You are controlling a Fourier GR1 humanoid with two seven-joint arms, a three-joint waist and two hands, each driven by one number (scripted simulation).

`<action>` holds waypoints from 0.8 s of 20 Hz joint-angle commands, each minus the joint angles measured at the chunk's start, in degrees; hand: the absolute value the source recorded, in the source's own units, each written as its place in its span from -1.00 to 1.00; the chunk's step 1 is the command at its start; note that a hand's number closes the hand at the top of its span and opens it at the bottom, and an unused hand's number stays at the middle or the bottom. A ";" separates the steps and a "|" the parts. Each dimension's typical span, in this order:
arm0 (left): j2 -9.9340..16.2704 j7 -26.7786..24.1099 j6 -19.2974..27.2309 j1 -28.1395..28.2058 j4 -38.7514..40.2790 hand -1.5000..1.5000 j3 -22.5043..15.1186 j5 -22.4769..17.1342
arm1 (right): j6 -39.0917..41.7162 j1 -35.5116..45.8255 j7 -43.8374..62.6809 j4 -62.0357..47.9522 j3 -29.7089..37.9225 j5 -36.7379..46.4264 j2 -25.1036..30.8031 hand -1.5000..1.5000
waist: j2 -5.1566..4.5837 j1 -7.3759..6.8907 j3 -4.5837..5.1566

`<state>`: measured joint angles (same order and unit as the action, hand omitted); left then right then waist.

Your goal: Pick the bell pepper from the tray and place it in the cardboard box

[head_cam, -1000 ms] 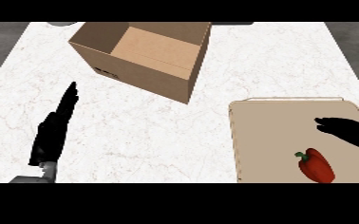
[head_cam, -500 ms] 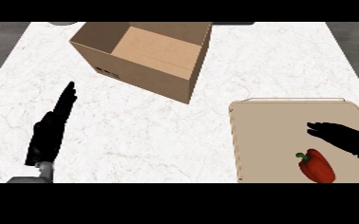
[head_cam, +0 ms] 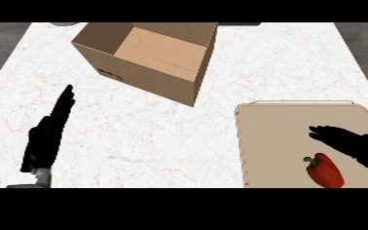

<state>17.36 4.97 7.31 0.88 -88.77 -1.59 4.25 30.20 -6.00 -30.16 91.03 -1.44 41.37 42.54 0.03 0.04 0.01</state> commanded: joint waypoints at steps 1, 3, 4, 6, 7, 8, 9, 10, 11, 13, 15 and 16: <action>-2.14 0.45 0.28 -1.69 1.08 0.00 0.57 2.03 | 0.53 0.24 0.00 -0.32 0.44 2.42 -3.91 -1.00 | -0.01 0.05 -0.01; -1.50 -1.33 -1.78 1.09 0.27 0.00 1.68 1.16 | 2.10 1.84 -3.69 -4.18 2.71 2.59 -1.74 -1.00 | 0.00 -0.09 -0.01; -3.65 0.12 0.42 0.95 -1.00 0.00 -1.06 3.95 | -1.47 1.54 -2.62 -4.96 -0.27 5.54 -4.78 -1.00 | -0.01 -0.11 -0.02; -2.74 -1.47 -1.97 0.19 0.82 0.00 1.92 2.22 | -1.14 1.21 -4.95 -5.62 1.44 5.65 -4.87 -1.00 | -0.01 -0.03 -0.01; -3.65 1.75 -0.56 2.52 -4.12 0.00 0.26 3.97 | 1.47 0.61 -0.52 -0.14 1.79 5.26 -5.64 -1.00 | 0.04 -0.03 -0.01; -3.75 2.12 -1.62 -0.26 -1.45 0.00 1.01 3.89 | 0.71 1.92 -3.01 -3.72 1.78 6.45 -5.90 -1.00 | 0.00 -0.02 -0.01; -4.06 -0.77 -1.56 3.86 -3.52 0.00 0.30 4.30 | 0.56 0.50 -0.95 -1.34 1.00 6.61 -7.45 -1.00 | 0.02 -0.06 -0.01; -4.11 -1.93 -1.66 -2.41 4.95 0.00 2.12 4.24 | -0.99 2.28 -2.96 -5.82 0.47 7.96 -7.49 -1.00 | -0.05 0.04 -0.01; -3.95 -1.86 -2.85 2.18 -0.41 0.00 1.63 3.76 | -0.43 4.06 -3.45 -8.05 0.88 8.24 -7.81 -1.00 | -0.02 -0.18 -0.01; -4.83 -3.88 -1.52 2.24 1.79 0.00 2.31 5.14 | 0.98 2.31 -3.28 -5.00 1.57 8.77 -6.65 -1.00 | -0.02 -0.04 0.00; -5.91 -0.23 -1.39 0.36 -0.31 0.00 1.46 5.69 | -1.55 0.08 -3.10 -4.23 0.21 10.53 -8.79 -1.00 | 0.00 0.02 -0.01; -4.27 1.35 -2.75 0.76 -2.38 0.00 2.55 5.55 | -0.45 3.13 -4.34 -6.47 1.10 10.41 -8.00 -1.00 | -0.01 -0.11 -0.02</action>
<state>12.99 4.83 5.32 1.63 -89.39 0.27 8.85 29.37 -4.35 -32.25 87.02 -0.55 49.60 35.17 0.10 -0.01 0.18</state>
